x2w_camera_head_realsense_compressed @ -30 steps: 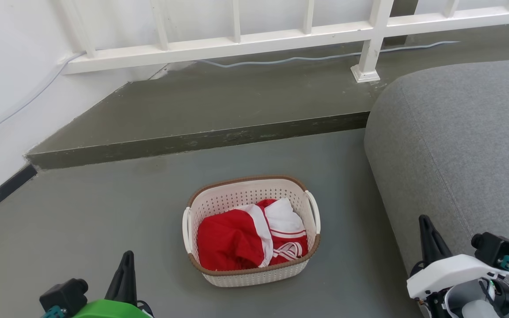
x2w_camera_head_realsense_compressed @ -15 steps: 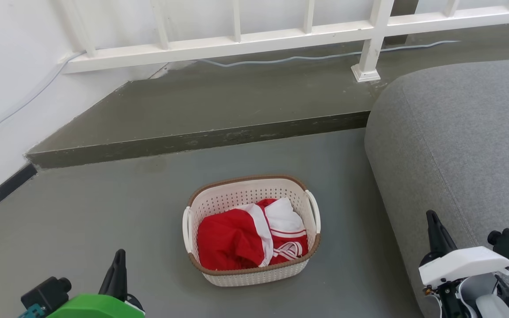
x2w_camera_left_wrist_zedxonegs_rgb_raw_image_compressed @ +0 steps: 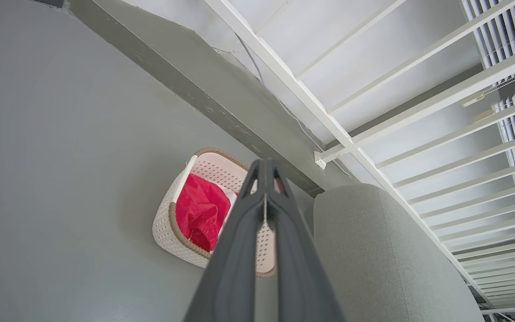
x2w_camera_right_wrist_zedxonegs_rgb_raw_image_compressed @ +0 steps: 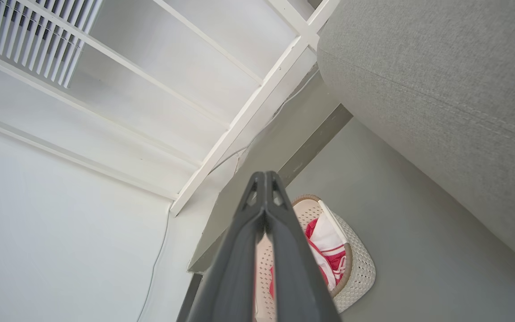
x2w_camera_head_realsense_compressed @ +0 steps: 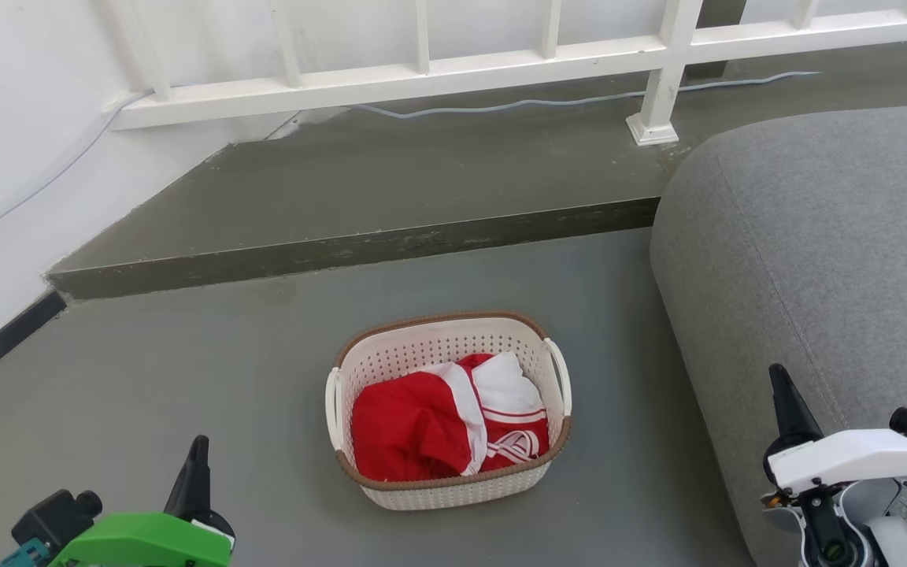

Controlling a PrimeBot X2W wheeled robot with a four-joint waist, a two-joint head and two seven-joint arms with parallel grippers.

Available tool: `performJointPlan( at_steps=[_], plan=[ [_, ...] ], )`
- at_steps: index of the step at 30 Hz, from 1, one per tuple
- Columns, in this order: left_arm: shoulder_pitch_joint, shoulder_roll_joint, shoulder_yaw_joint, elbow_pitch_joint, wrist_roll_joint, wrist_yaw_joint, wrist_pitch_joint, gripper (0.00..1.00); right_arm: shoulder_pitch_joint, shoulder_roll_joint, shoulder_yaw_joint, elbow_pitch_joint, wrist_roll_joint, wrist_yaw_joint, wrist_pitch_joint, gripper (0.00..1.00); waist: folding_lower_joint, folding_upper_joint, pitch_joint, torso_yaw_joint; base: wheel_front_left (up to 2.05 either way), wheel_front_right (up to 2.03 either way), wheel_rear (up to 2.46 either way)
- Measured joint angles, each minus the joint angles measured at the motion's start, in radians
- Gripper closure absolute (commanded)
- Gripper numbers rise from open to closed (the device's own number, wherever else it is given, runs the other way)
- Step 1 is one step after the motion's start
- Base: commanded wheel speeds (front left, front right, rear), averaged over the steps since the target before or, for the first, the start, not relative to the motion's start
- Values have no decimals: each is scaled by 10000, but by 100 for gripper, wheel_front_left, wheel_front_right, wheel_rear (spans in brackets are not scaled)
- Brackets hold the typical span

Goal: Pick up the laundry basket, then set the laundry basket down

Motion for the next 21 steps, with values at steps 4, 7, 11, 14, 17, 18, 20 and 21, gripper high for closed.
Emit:
performJointPlan(
  at_steps=[4,7,11,14,17,18,20,21],
  plan=[
    [-93,0,128,38,-487,-58,134,100,-99,12,-115,19,533,98,117,100,1,0,4,2,0,0,0],
    [-132,-2,198,73,-759,-136,224,100,-125,19,-198,38,938,157,209,100,0,0,6,3,0,0,0],
    [-236,-2,307,127,-1237,-190,336,100,-171,27,-303,67,1442,261,341,100,0,0,10,5,0,0,0],
    [-297,-2,420,176,-1570,-249,428,100,-219,42,-382,90,1820,305,414,100,0,0,12,6,0,0,0],
    [-311,-8,495,230,-1887,-328,458,100,-299,52,-472,115,2230,391,481,100,0,0,15,8,0,0,0],
    [-321,-8,520,257,-1987,-360,525,100,-305,54,-500,117,2351,395,523,100,0,0,15,9,0,0,0],
    [-371,-15,564,291,-2261,-410,552,100,-311,58,-556,136,2592,437,560,100,0,0,17,10,0,0,0],
    [-409,-17,593,311,-2387,-420,617,100,-319,59,-583,146,2748,481,577,100,0,0,18,10,0,0,0]
  ],
)
